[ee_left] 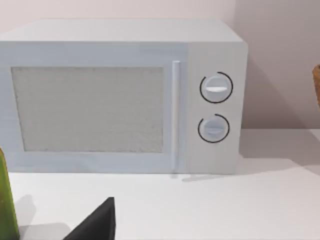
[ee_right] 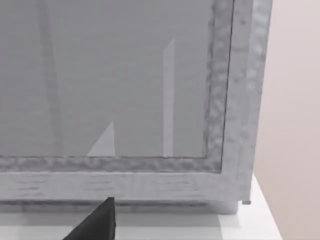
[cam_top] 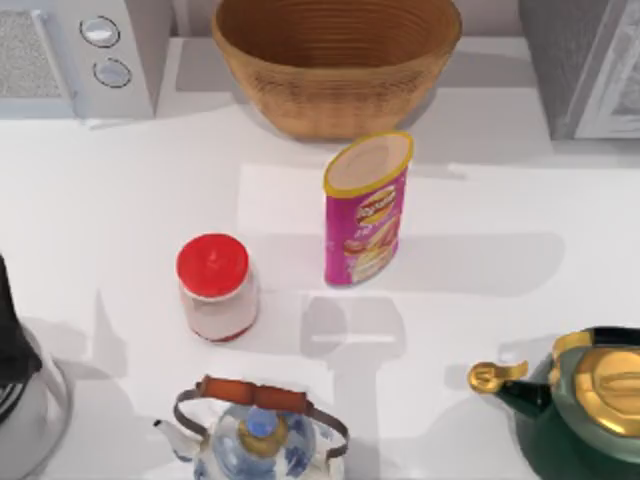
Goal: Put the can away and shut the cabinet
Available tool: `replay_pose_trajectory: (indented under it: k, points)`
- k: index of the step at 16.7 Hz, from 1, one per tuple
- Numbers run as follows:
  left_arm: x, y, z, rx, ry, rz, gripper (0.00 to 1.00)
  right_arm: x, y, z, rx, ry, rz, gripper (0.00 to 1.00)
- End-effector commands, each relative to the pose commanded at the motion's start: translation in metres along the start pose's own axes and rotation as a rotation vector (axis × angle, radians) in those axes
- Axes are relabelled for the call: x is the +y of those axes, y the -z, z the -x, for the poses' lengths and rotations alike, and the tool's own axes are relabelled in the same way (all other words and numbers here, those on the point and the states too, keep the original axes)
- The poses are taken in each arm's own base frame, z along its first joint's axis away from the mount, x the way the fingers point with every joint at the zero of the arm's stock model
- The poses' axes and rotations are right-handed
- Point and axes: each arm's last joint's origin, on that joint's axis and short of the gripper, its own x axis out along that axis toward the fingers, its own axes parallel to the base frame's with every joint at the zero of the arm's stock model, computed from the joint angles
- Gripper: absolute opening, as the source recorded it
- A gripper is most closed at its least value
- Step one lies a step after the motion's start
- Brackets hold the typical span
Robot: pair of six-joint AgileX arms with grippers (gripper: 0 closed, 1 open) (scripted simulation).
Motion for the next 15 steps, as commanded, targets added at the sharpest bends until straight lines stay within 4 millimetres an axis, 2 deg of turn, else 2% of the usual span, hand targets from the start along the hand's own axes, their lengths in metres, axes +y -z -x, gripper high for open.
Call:
replay_pose_trajectory:
  k: [5,8,11,13,15]
  points:
    - [0.0,0.0,0.0,0.0,0.0,0.0,1.0,-0.001,-0.001,-0.001,0.002,0.0,-0.003,1.0]
    - [0.0,0.0,0.0,0.0,0.0,0.0,1.0,-0.019,-0.014,-0.007,0.007,0.01,-0.009,1.0]
    - [0.0,0.0,0.0,0.0,0.0,0.0,1.0,-0.047,-0.047,-0.018,0.007,0.017,-0.008,1.0]
    - [0.0,0.0,0.0,0.0,0.0,0.0,1.0,-0.065,-0.081,-0.026,0.007,0.02,-0.005,1.0]
    - [0.0,0.0,0.0,0.0,0.0,0.0,1.0,-0.078,-0.124,-0.031,0.012,0.02,-0.011,1.0]
